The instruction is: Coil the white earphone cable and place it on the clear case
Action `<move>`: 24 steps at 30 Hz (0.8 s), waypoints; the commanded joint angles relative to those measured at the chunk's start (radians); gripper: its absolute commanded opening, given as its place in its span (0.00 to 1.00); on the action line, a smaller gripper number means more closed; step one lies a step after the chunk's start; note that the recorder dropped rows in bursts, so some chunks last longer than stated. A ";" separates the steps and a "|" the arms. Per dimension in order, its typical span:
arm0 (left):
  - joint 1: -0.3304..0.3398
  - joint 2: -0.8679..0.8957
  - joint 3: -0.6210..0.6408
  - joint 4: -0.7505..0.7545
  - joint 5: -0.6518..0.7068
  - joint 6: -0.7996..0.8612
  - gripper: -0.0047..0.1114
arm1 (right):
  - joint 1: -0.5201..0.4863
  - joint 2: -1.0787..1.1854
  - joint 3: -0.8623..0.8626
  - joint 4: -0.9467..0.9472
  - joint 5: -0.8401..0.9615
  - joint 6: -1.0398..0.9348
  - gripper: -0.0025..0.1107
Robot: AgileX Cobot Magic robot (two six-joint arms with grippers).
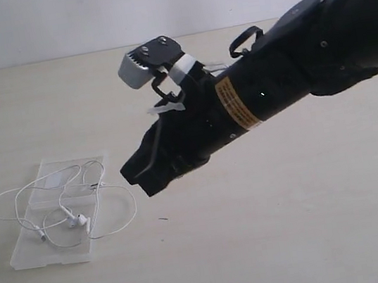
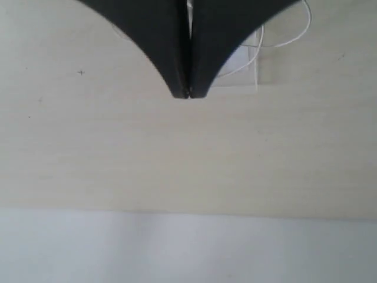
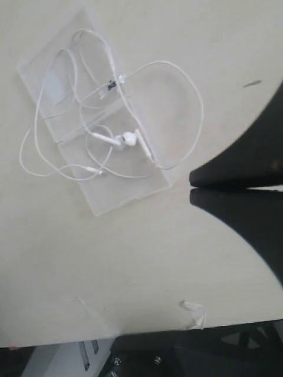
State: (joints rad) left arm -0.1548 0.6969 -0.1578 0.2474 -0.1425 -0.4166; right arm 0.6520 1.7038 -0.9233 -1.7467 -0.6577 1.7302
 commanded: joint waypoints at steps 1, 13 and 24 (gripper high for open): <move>-0.007 -0.181 0.063 0.005 -0.009 -0.034 0.04 | -0.004 -0.098 0.113 0.002 0.099 -0.001 0.02; -0.007 -0.518 0.158 0.108 0.023 -0.084 0.04 | -0.002 -0.166 0.213 0.002 0.147 0.003 0.02; -0.007 -0.697 0.158 0.140 0.143 -0.068 0.04 | -0.002 -0.166 0.213 0.002 0.107 0.003 0.02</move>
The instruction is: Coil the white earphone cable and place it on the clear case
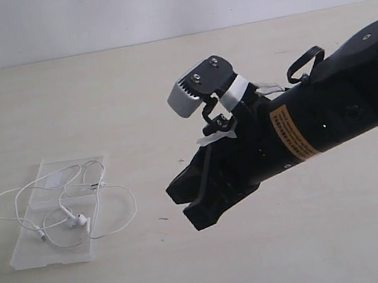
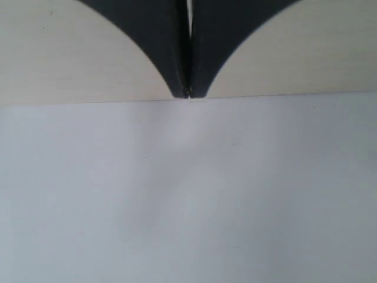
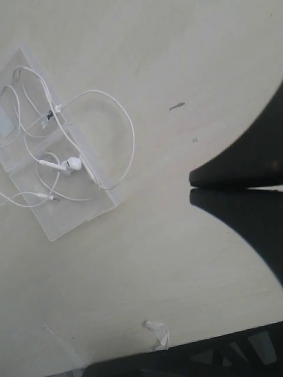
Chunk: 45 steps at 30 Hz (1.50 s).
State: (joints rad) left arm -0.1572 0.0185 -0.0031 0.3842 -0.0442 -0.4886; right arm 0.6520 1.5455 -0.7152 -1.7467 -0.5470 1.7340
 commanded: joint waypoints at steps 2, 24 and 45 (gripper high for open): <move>-0.005 -0.019 0.003 0.003 0.050 0.006 0.04 | -0.002 -0.008 0.005 0.002 -0.007 -0.001 0.02; -0.003 -0.019 0.003 0.014 0.204 -0.009 0.04 | -0.002 -0.745 0.092 0.002 0.239 -0.038 0.02; -0.003 -0.019 0.003 0.014 0.205 -0.009 0.04 | -0.589 -1.420 0.238 0.002 0.308 0.047 0.02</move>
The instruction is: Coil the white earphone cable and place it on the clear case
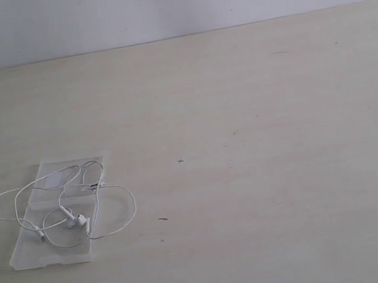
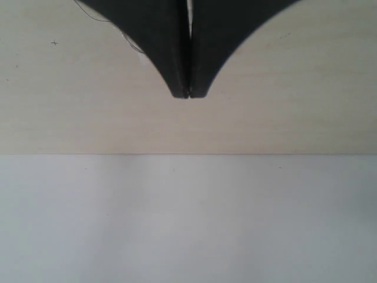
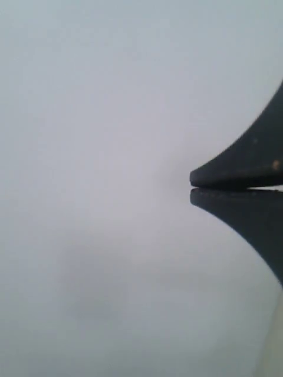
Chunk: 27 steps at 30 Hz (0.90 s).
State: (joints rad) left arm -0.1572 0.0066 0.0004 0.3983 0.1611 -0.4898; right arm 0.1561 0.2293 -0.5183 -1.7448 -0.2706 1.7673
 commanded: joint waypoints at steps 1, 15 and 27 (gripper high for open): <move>-0.003 -0.007 0.000 -0.001 0.000 -0.008 0.04 | -0.102 -0.124 0.048 0.000 0.036 0.014 0.02; -0.003 -0.007 0.000 -0.001 0.002 -0.006 0.04 | -0.104 -0.133 0.293 1.598 0.336 -1.501 0.02; -0.003 -0.007 0.000 -0.001 0.002 -0.001 0.04 | -0.104 -0.214 0.475 1.632 0.637 -1.711 0.02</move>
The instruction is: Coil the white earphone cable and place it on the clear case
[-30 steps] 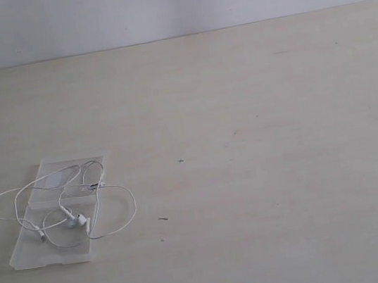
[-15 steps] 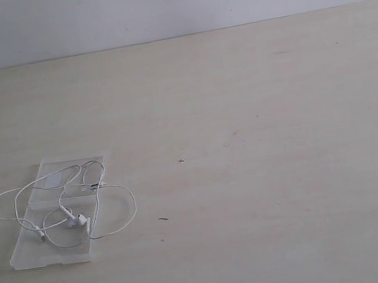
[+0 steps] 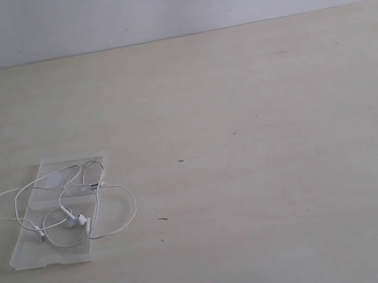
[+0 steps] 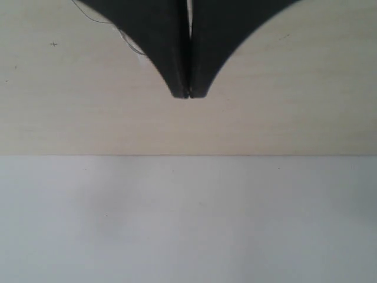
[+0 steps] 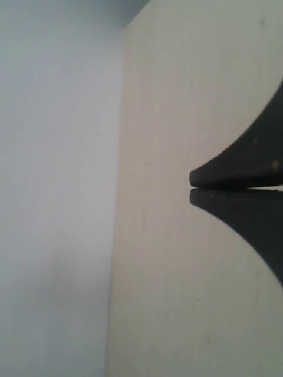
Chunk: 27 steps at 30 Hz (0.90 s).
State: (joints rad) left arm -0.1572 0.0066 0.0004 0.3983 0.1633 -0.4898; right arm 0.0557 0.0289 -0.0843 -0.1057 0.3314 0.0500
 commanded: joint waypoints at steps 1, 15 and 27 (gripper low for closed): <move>-0.003 -0.007 0.000 -0.001 0.000 -0.001 0.04 | -0.004 -0.018 0.055 -0.007 0.029 0.006 0.02; -0.003 -0.007 0.000 -0.001 0.000 0.003 0.04 | -0.004 -0.029 0.084 -0.006 -0.007 0.006 0.02; -0.003 -0.007 0.000 -0.001 0.000 0.007 0.04 | -0.004 -0.029 0.084 -0.006 -0.006 0.004 0.02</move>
State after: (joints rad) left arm -0.1572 0.0066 0.0004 0.3983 0.1653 -0.4879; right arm 0.0557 0.0058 -0.0041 -0.1057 0.3429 0.0563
